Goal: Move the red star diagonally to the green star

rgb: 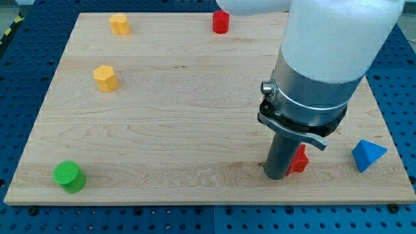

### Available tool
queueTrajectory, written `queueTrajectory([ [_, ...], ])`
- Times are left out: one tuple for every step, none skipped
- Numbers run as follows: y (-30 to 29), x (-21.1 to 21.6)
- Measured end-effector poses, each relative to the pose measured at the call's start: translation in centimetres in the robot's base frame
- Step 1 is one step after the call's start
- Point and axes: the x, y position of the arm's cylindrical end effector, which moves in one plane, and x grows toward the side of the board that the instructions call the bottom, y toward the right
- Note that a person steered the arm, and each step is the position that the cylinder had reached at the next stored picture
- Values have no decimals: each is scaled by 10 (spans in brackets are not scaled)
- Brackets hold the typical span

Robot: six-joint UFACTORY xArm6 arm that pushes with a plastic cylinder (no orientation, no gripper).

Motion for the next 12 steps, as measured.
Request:
queueTrajectory([
  [1,13],
  [3,27],
  [11,27],
  [29,26],
  [30,21],
  [30,8],
  [30,-12],
  [30,-30],
  [34,-40],
  [45,-41],
  [71,-42],
  [100,-48],
])
